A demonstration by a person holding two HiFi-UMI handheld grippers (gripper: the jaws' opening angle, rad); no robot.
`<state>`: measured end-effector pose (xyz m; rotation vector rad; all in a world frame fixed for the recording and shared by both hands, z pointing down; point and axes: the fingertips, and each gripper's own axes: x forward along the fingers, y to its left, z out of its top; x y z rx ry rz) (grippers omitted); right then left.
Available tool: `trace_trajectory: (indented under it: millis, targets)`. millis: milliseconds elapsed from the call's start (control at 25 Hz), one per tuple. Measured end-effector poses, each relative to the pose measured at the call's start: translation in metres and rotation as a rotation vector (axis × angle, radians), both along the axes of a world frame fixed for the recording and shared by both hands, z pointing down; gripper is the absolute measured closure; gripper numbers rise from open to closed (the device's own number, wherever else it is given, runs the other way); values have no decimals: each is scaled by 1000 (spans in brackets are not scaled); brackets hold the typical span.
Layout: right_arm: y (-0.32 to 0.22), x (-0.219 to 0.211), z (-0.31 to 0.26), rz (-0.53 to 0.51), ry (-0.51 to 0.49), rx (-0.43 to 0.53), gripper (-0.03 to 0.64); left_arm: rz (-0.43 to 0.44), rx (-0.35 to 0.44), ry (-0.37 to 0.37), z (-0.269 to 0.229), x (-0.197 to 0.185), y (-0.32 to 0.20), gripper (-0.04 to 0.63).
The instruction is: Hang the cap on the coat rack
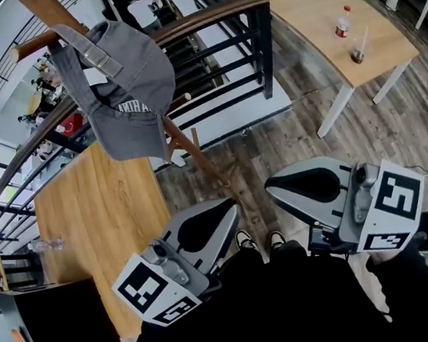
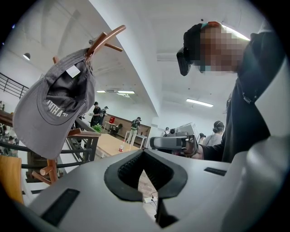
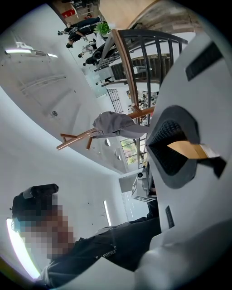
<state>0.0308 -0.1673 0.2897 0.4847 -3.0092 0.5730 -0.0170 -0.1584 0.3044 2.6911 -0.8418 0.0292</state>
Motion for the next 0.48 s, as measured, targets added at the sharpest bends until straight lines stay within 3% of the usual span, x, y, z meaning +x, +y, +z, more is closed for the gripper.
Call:
trace_trajectory:
  millis: [480]
  targets:
    - [2, -14, 4, 6, 11, -14, 600, -3, 13, 14, -1, -11, 0, 595]
